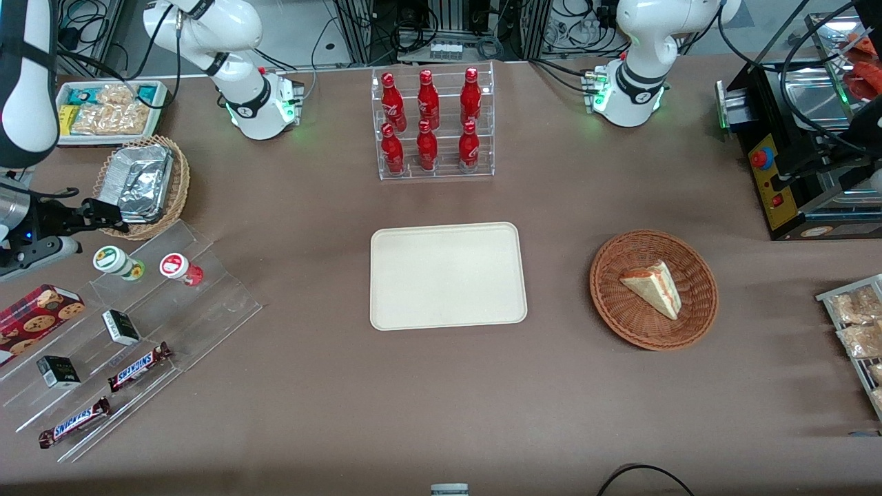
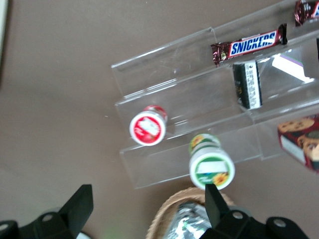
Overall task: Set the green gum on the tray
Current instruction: 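Move the right gripper down over the green-and-white gum canister on the stand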
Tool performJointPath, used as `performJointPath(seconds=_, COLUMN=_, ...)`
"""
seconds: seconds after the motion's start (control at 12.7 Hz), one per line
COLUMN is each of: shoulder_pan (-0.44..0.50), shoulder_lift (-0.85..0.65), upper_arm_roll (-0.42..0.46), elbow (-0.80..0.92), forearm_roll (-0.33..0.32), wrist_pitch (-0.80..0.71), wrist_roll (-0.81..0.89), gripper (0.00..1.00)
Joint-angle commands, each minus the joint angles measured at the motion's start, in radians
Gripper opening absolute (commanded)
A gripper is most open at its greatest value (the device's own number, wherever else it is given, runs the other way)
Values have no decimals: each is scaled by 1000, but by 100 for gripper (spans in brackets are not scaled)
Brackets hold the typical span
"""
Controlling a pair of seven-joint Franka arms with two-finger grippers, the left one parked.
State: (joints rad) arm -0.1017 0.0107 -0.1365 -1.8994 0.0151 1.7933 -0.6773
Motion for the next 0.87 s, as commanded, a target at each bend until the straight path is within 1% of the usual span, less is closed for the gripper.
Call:
performJointPath(seconds=0.0, shoulder_pan=-32, shoulder_lift=-66, upper_arm_roll=5, elbow=-153, forearm_roll=-46, wrist_pitch=166, wrist_roll=-190, gripper=100)
performJointPath(seconds=0.24, shoulder_pan=-84, shoulder_lift=-55, upper_arm_roll=5, elbow=-231, forearm_roll=-46, wrist_pitch=308, wrist_roll=-359, gripper=100)
performJointPath(seconds=0.47, shoulder_pan=-121, shoulder_lift=-29, upper_arm_roll=6, elbow=-273, forearm_roll=-37, wrist_pitch=402, wrist_roll=-413, gripper=100)
performJointPath(seconds=0.79, shoulder_pan=-130, shoulder_lift=-5, upper_arm_roll=5, elbow=-286, forearm_roll=-17, wrist_pitch=434, wrist_roll=-423, gripper=100)
